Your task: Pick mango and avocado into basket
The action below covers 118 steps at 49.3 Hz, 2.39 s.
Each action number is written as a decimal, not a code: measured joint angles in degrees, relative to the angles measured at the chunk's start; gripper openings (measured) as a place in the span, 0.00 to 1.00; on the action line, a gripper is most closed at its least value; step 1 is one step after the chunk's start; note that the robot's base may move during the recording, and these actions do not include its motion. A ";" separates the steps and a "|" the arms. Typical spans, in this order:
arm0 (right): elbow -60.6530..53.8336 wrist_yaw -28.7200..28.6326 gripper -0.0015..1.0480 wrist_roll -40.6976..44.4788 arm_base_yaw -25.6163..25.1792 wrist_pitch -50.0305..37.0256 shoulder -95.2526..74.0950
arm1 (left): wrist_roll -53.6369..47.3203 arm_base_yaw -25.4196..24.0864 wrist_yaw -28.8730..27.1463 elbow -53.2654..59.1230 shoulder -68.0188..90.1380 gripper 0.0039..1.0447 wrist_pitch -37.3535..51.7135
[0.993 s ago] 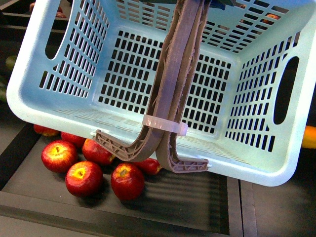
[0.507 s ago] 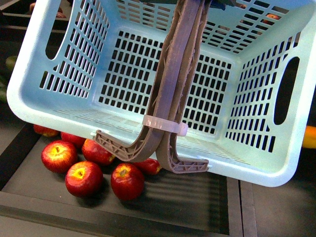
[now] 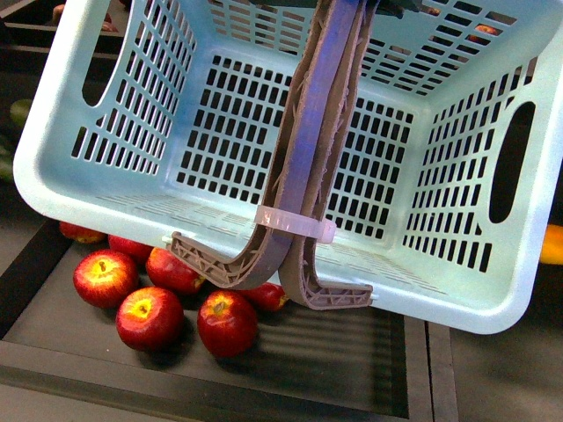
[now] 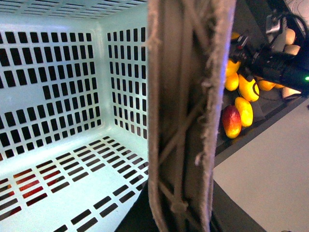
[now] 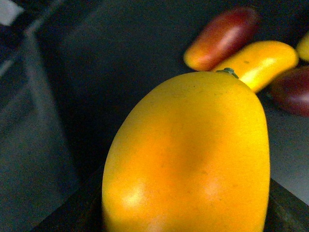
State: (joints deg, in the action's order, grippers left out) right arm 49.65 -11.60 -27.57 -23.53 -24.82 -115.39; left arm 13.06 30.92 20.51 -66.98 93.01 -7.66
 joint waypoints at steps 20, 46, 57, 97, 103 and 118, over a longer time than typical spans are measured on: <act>-1.84 -7.48 0.62 -7.04 12.37 4.28 22.77 | 0.00 0.00 0.00 0.00 0.00 0.08 0.00; -8.35 -5.25 0.62 -9.51 30.62 5.03 33.31 | -0.02 0.00 0.00 0.00 0.00 0.08 0.00; -9.51 -2.82 0.62 -8.55 33.99 3.52 30.97 | -0.04 0.00 0.00 0.00 0.00 0.08 0.00; -12.26 0.42 0.93 -8.90 31.78 0.48 29.31 | -0.28 0.00 0.00 0.04 0.02 0.08 -0.28; -13.51 1.46 0.93 -8.15 29.18 2.10 34.29 | 0.07 0.00 -0.48 0.02 -0.02 0.08 -0.28; -20.46 5.09 0.93 -1.29 21.33 8.72 53.96 | -0.26 0.00 -0.33 0.02 -0.02 0.08 -0.28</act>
State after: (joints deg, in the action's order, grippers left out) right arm 29.19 -6.50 -28.86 -2.20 -16.10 -61.43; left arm 12.80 30.92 20.18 -66.96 92.99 -7.94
